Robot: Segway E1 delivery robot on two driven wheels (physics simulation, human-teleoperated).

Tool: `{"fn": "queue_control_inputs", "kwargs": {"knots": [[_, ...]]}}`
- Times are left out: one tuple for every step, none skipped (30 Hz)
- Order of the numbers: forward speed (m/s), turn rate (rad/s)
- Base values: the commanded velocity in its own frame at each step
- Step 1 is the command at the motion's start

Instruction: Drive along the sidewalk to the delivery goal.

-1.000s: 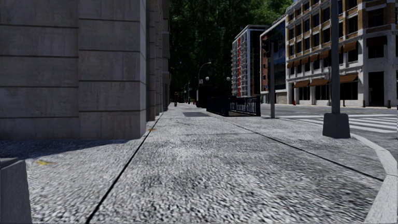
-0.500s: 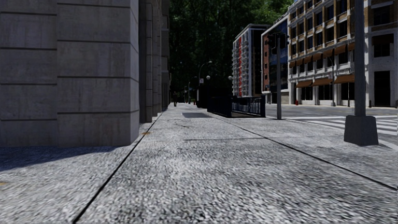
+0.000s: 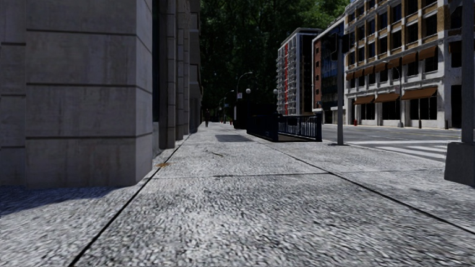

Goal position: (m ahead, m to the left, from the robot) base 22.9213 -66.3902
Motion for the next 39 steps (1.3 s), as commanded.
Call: {"fn": "queue_control_inputs", "kwargs": {"knots": [[1.36,0.00],[1.36,0.00],[1.37,0.00],[1.37,0.00],[1.37,0.00],[1.37,0.00],[1.37,0.00],[1.37,0.00],[1.37,0.00],[1.37,0.00],[1.37,0.00],[2.00,-0.24],[2.00,-0.44],[2.00,-0.52],[2.00,-0.52],[2.00,-0.55],[2.00,-0.56],[2.00,-0.56],[2.00,-0.56],[2.00,-0.56],[2.00,-0.56],[2.00,-0.56],[2.00,-0.56],[2.00,-0.57],[2.00,-0.58],[2.00,-0.58],[2.00,-0.58],[2.00,-0.58],[2.00,-0.58],[2.00,-0.58],[2.00,-0.58],[2.00,-0.58],[2.00,-0.58],[2.00,-0.58],[2.00,-0.58],[2.00,-0.58],[2.00,-0.58],[2.00,-0.58],[2.00,-0.58]]}}
